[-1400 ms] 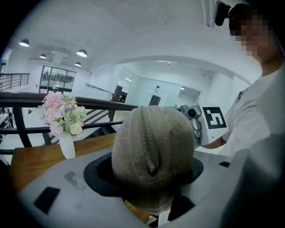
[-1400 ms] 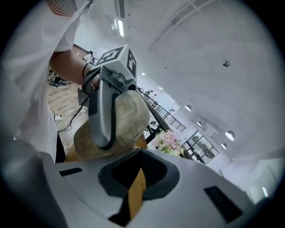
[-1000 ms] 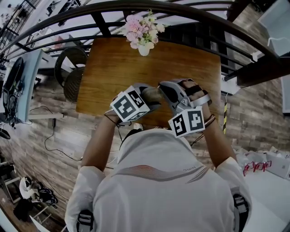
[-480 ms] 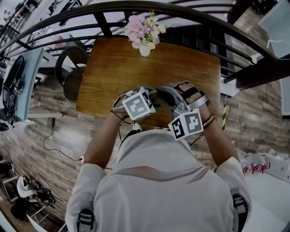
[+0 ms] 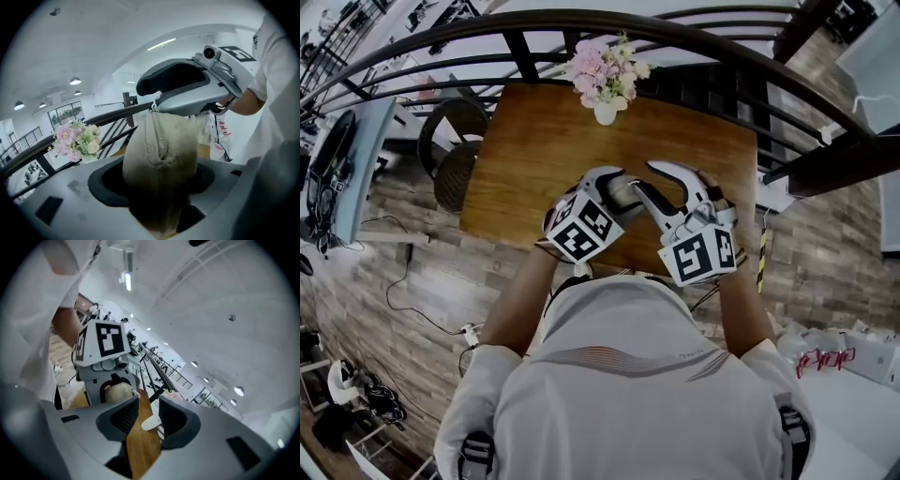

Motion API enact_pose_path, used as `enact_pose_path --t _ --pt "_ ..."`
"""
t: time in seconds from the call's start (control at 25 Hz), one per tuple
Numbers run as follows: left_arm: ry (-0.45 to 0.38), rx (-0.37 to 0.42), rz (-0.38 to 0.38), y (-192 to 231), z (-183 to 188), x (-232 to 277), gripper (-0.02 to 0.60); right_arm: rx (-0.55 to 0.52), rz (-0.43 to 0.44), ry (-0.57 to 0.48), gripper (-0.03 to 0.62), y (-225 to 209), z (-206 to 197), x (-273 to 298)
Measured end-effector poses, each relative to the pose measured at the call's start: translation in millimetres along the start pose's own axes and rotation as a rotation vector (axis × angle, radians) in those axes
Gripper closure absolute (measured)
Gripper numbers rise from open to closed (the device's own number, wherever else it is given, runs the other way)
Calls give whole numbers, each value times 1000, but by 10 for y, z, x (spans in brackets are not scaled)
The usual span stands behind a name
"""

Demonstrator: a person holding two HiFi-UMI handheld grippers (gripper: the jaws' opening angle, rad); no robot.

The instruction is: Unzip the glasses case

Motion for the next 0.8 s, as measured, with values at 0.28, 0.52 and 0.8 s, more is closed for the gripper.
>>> enact_pose_path --t 0.28,0.52,0.8 --pt "-41 -54 58 126 -14 -201 293 -178 -28 144 431 50 -166 13" --pt "-205 -171 256 291 46 -562 293 24 -228 18 462 -152 -87 -184" --pt "-436 -272 520 414 178 -1123 293 300 -404 -167 535 -476 -4 -439"
Point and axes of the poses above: the fingertips, and each gripper's own axes: x forward along the fingers, y to its left, z out of its top, the point moved 10 cm from there along -x, backward along the fingers, and after that the axes turned 3 degrees about -y, right-handed, at the moved point
